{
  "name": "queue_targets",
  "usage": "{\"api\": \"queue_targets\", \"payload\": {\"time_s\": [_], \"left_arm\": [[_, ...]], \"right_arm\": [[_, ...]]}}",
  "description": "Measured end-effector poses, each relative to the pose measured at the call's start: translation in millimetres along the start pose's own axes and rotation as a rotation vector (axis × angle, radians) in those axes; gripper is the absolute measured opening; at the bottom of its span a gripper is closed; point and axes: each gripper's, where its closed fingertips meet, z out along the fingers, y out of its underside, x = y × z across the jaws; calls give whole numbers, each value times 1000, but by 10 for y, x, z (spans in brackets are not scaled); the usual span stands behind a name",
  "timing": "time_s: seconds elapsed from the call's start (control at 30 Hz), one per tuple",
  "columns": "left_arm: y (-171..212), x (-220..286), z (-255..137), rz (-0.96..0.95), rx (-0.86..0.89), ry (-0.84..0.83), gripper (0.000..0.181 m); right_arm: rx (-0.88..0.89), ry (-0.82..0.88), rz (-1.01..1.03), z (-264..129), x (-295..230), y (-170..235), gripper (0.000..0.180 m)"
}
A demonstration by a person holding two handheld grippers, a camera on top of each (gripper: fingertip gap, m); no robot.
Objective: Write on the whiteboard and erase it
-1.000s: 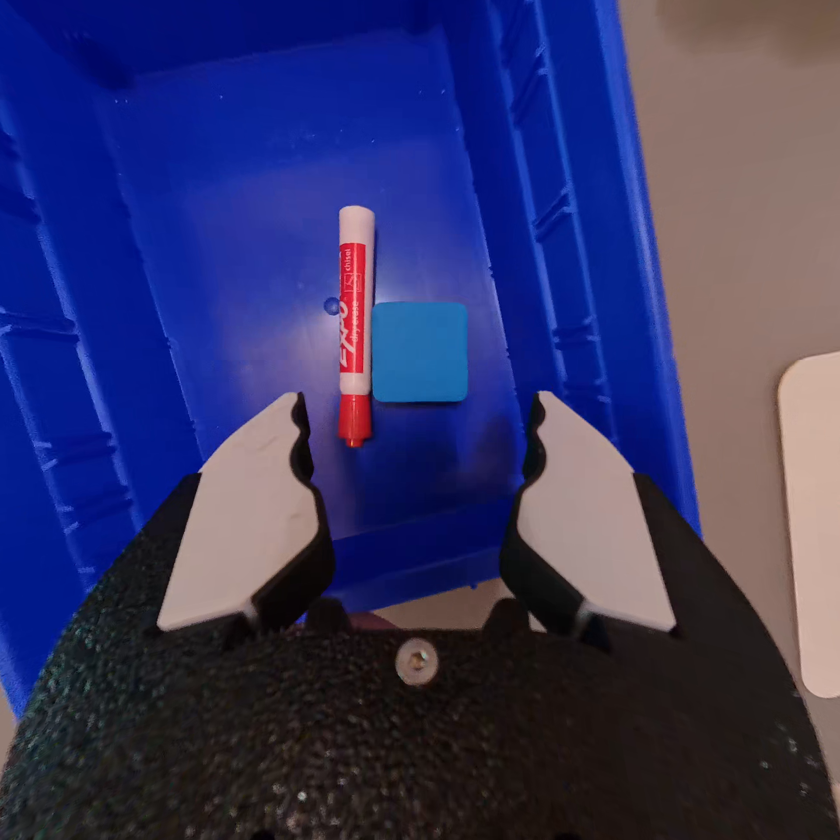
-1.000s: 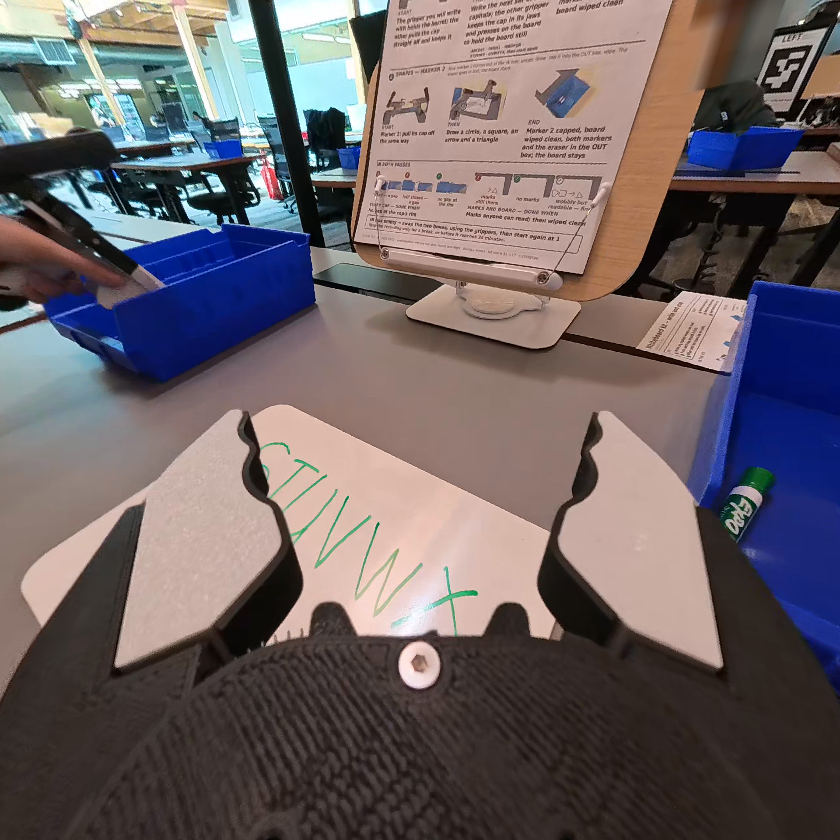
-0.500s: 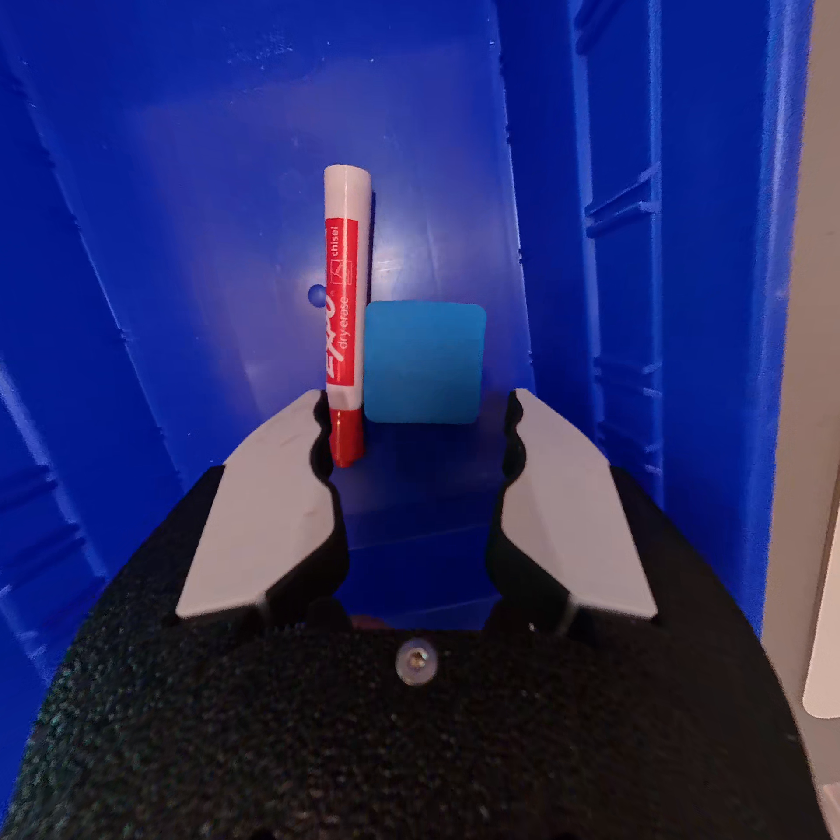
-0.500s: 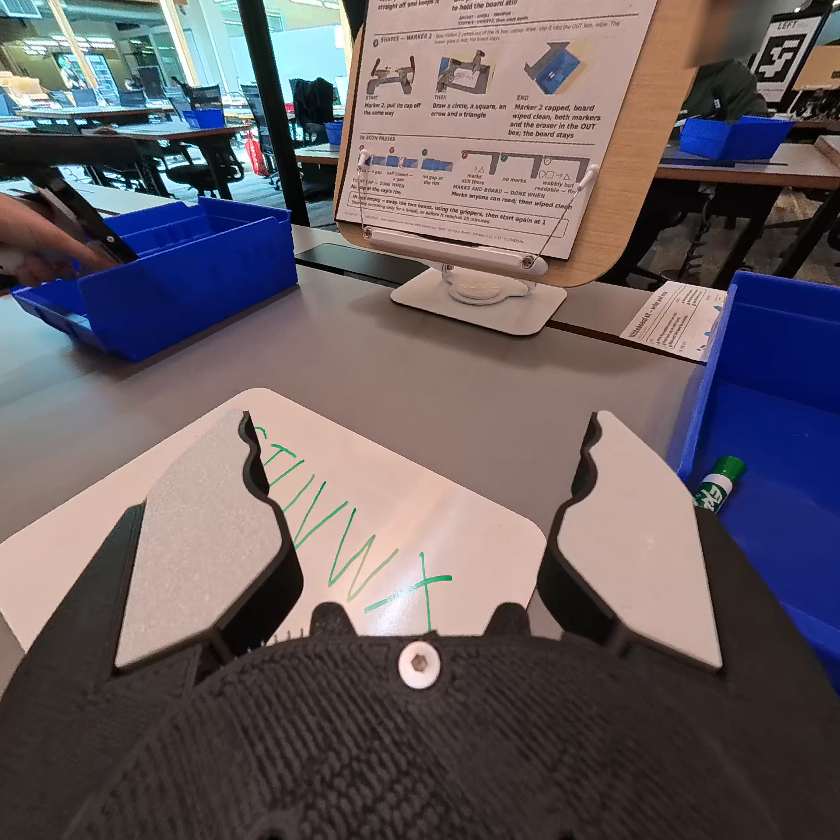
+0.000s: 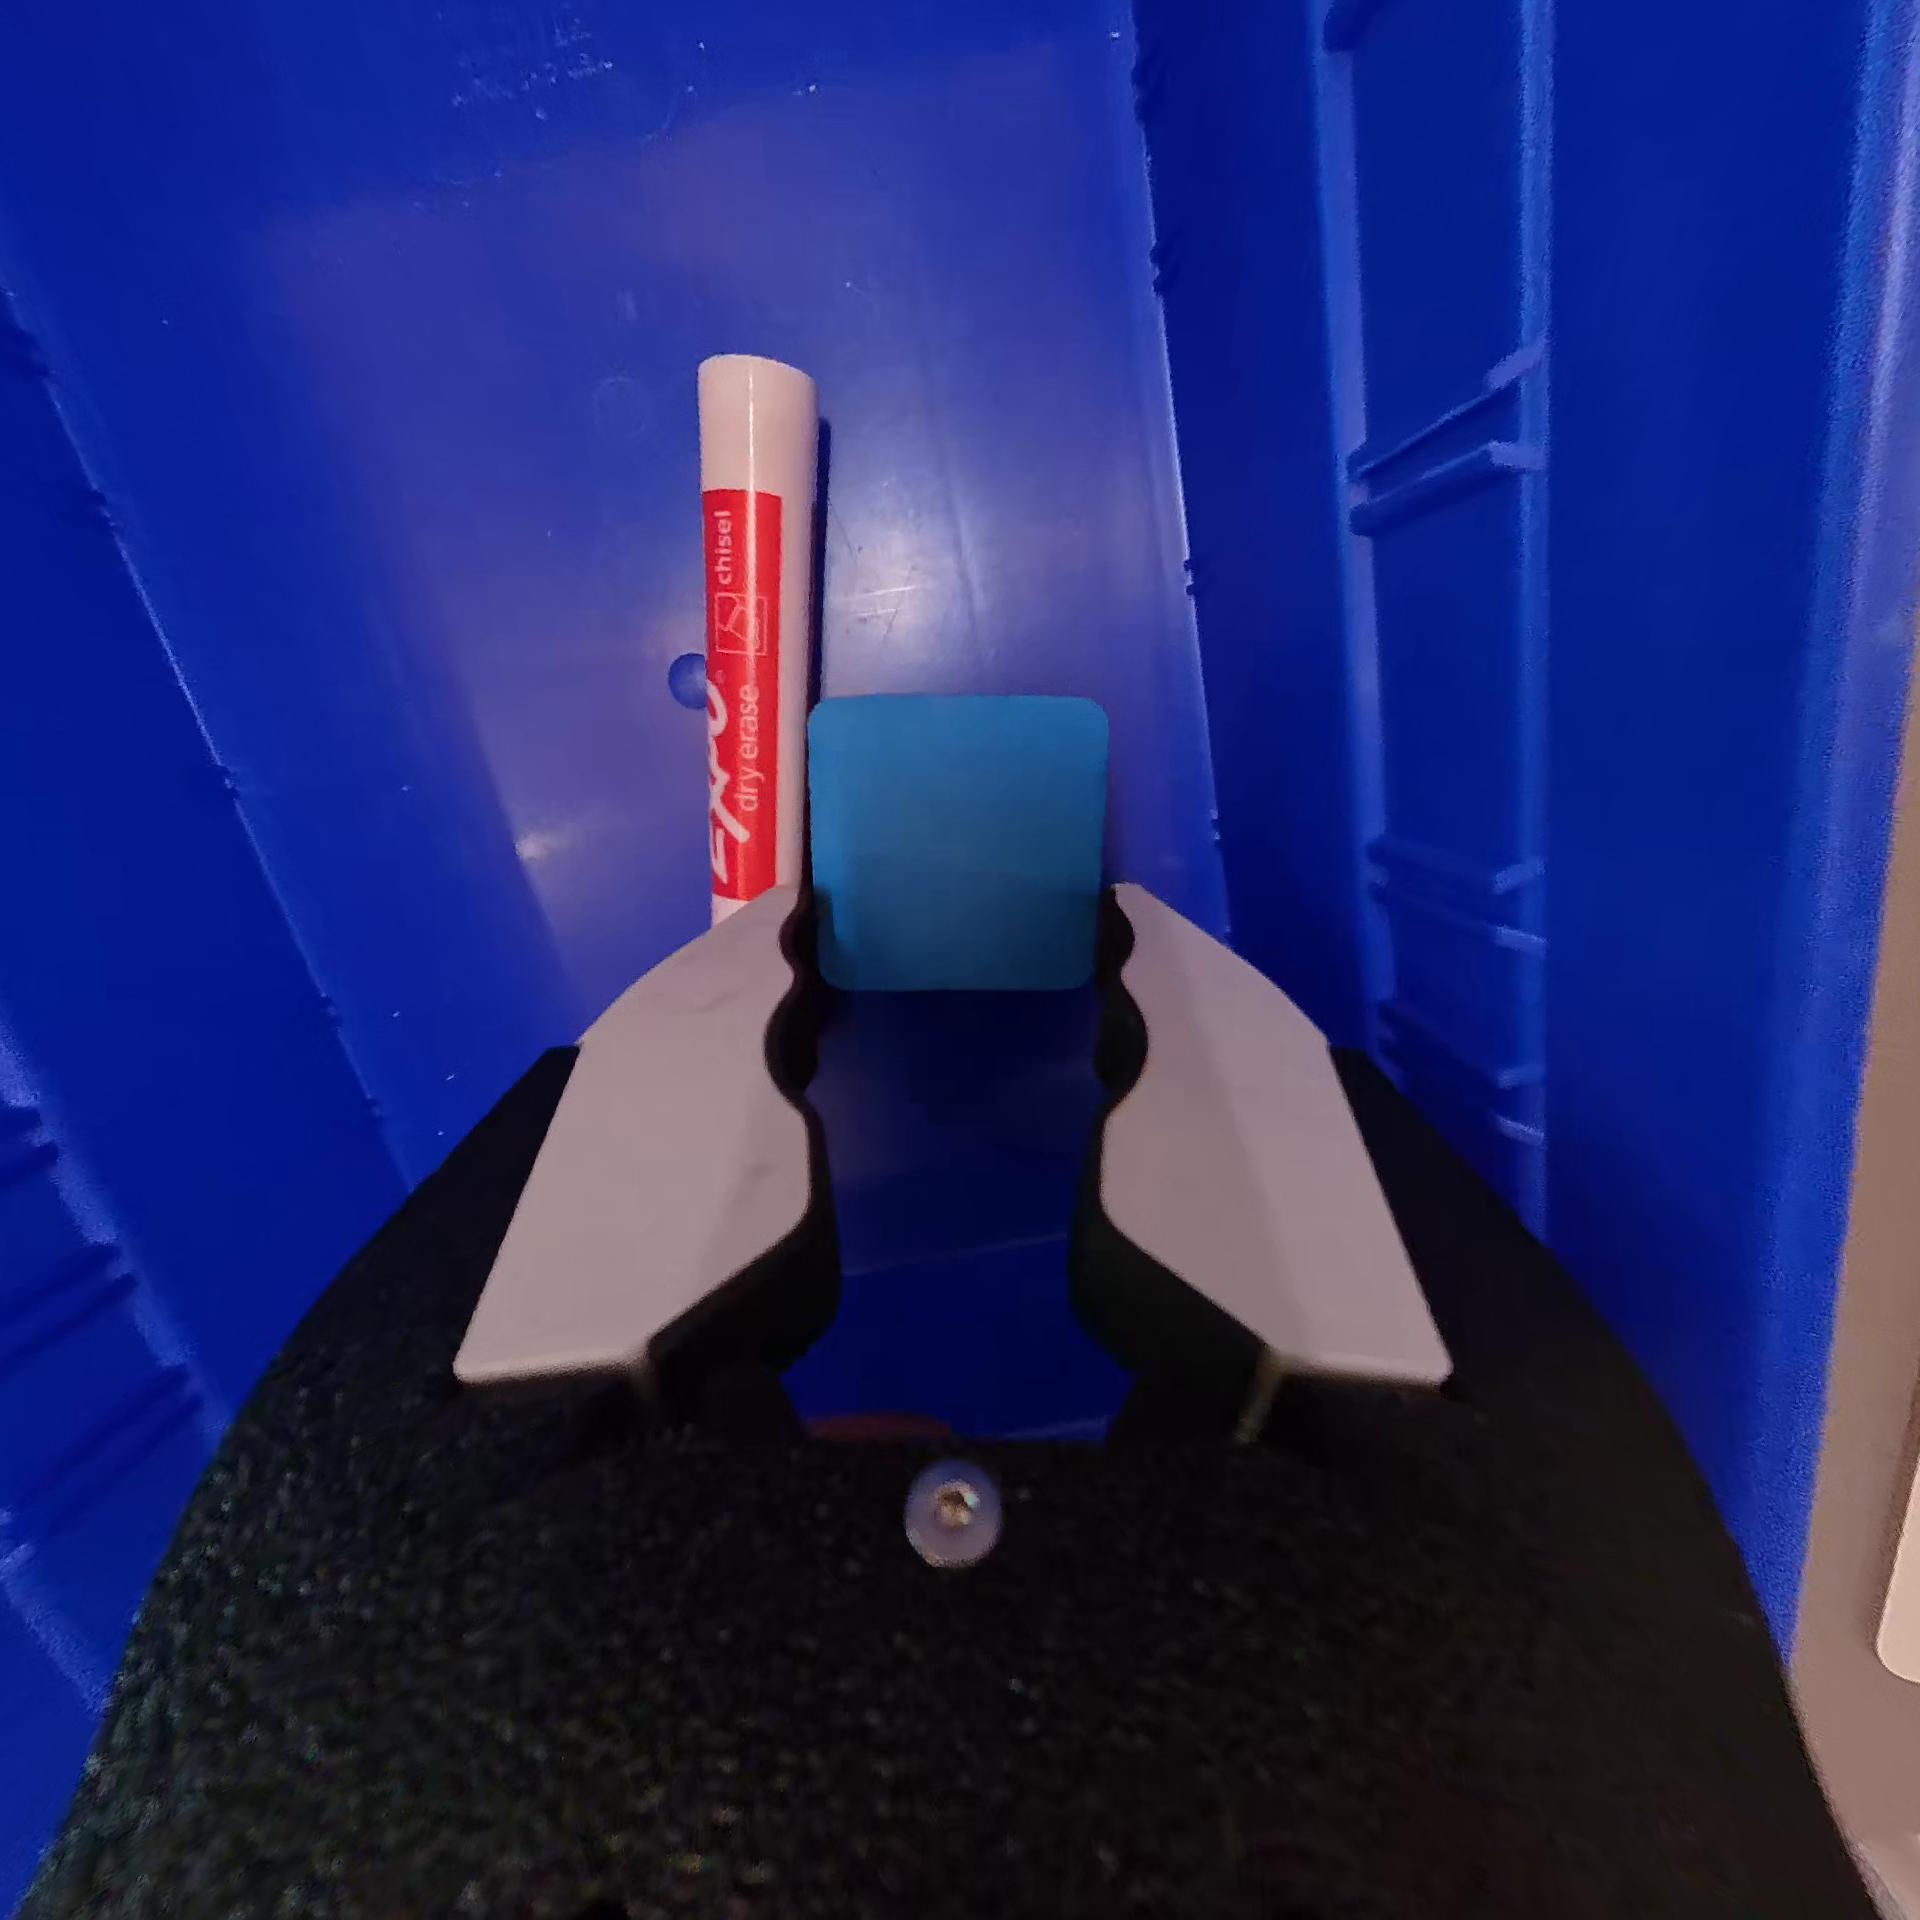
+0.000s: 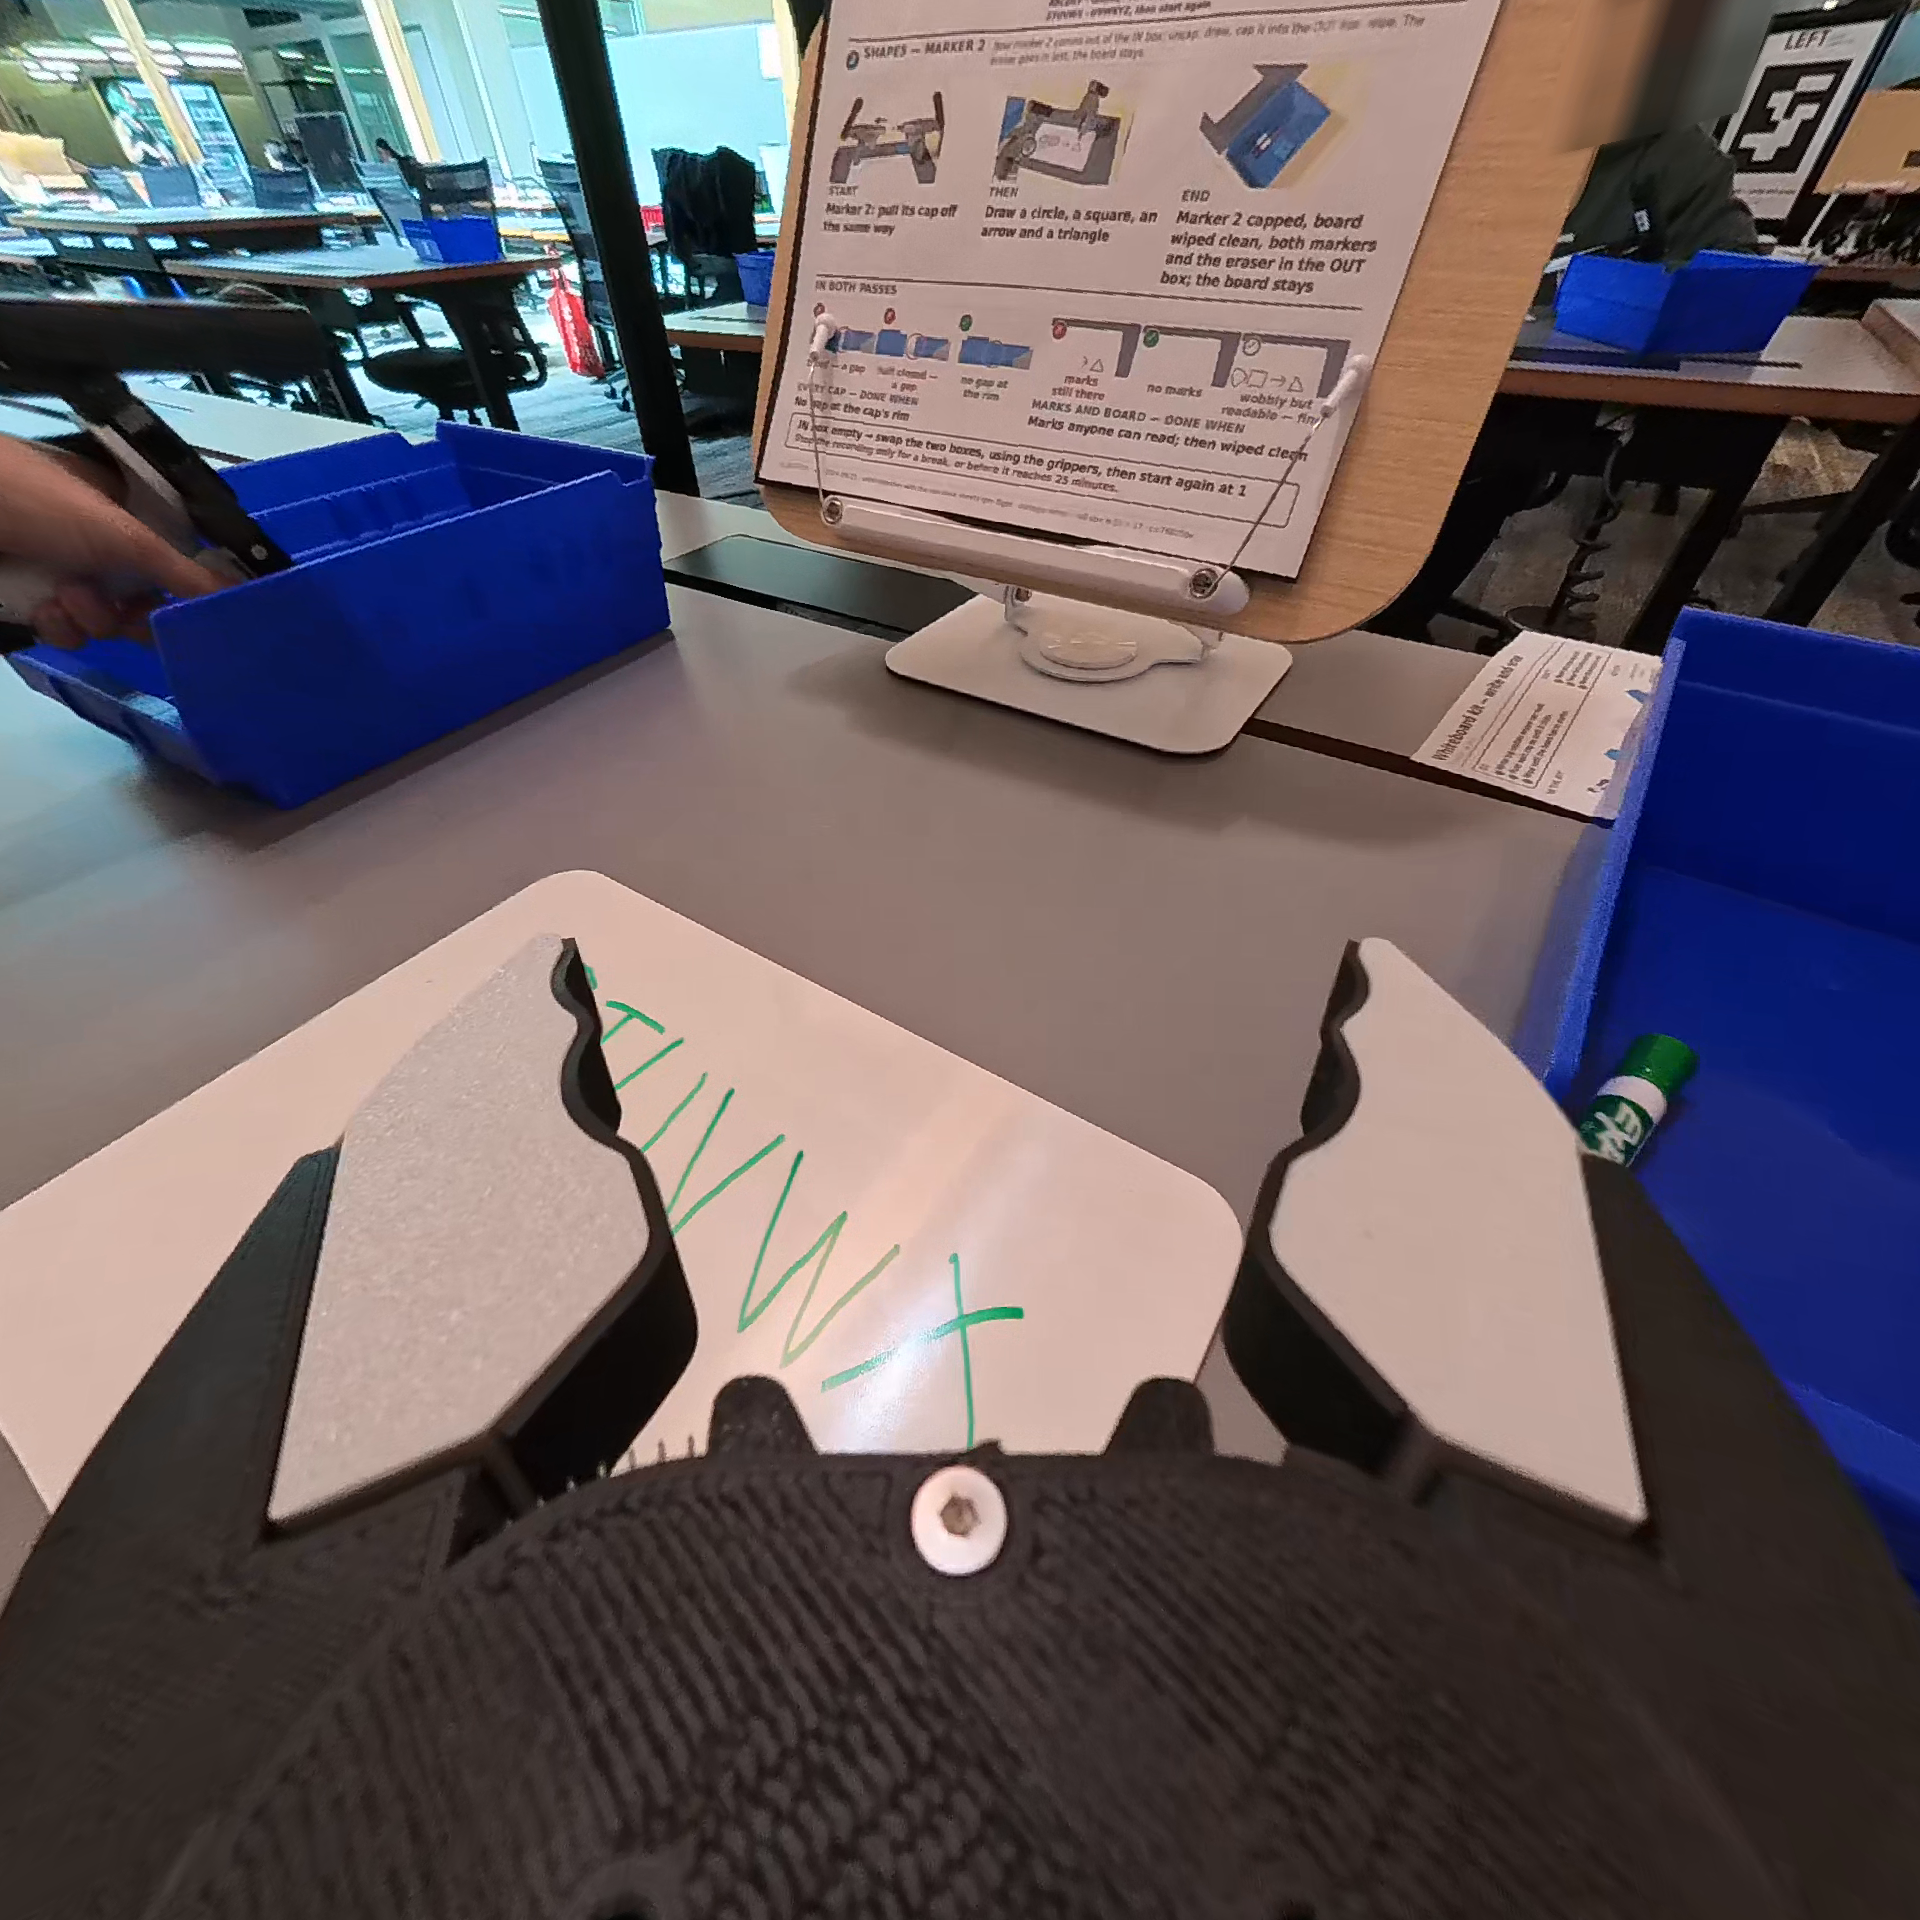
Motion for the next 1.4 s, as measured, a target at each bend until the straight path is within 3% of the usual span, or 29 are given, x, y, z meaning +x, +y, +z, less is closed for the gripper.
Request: {"api": "queue_targets", "payload": {"time_s": [0.2, 0.37, 0.53, 0.7, 0.9, 1.03, 1.4], "left_arm": [[-39, 22, -55, 32, 57, 45, 51], [-169, 77, -560, 114, 196, 169, 50], [-79, 203, -1247, 367, 225, 180, 49], [162, 789, -1624, 661, 183, 219, 49], [486, 1843, -1693, 979, 172, 342, 49], [618, 2389, -1677, 1122, 186, 396, 49], [694, 2982, -1598, 1229, 187, 453, 49]], "right_arm": [[-4, -35, -13, 14, -96, -1, 126], [19, -170, -30, 15, -347, -73, 122], [30, -441, -101, 16, -843, -221, 116], [53, -620, -252, 100, -1311, -524, 113], [21, -765, -329, 353, -1721, -691, 101], [-48, -872, -339, 402, -1882, -585, 92], [-151, -911, -378, 332, -1890, -306, 83]]}}
